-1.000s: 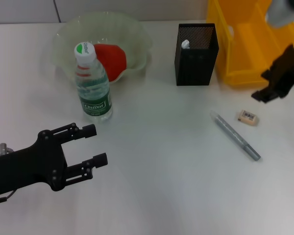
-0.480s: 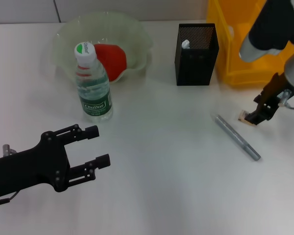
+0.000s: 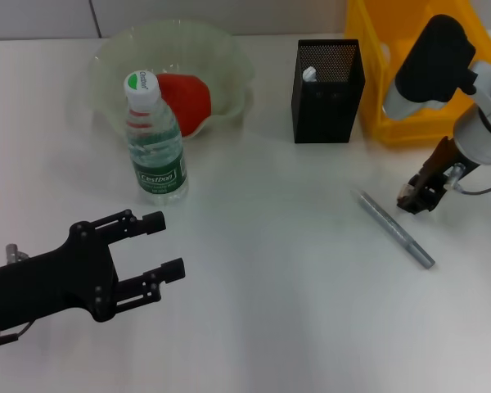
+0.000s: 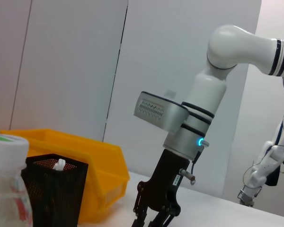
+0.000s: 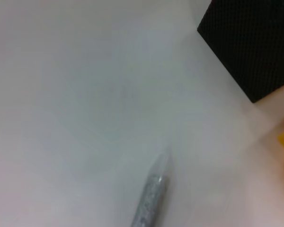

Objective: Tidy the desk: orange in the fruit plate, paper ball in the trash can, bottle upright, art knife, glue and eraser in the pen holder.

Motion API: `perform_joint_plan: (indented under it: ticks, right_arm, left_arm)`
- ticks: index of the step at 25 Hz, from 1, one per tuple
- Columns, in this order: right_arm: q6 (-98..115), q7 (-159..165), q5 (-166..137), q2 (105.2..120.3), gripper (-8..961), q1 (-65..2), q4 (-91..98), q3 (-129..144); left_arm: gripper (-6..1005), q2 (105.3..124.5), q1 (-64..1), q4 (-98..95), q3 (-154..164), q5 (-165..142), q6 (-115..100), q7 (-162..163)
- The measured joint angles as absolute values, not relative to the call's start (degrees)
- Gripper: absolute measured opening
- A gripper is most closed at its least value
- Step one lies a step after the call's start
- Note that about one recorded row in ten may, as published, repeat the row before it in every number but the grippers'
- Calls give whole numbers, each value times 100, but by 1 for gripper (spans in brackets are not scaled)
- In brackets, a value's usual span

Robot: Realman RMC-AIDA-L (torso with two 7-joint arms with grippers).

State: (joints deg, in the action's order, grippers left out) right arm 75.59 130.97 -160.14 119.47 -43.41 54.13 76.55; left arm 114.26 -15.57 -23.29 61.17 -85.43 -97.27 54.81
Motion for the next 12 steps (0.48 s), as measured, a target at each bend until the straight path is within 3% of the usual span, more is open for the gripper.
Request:
perform_joint_plan:
  ticks: [7, 11, 12]
  right_arm:
    - [7717, 13079, -15879, 11948, 416, -4233, 5629, 7640]
    - [8240, 13103, -15608, 11930, 264, -3968, 6491, 7463]
    - [8390, 13111, -15446, 11928, 263, -3907, 6804, 7298]
  left_arm:
    - [700, 11461, -1530, -2319, 6117, -8543, -9719, 5484]
    - [701, 11471, -1529, -2319, 6117, -8543, -9761, 5485]
    - [701, 11471, -1529, -2319, 6122, -8543, -9764, 5485]
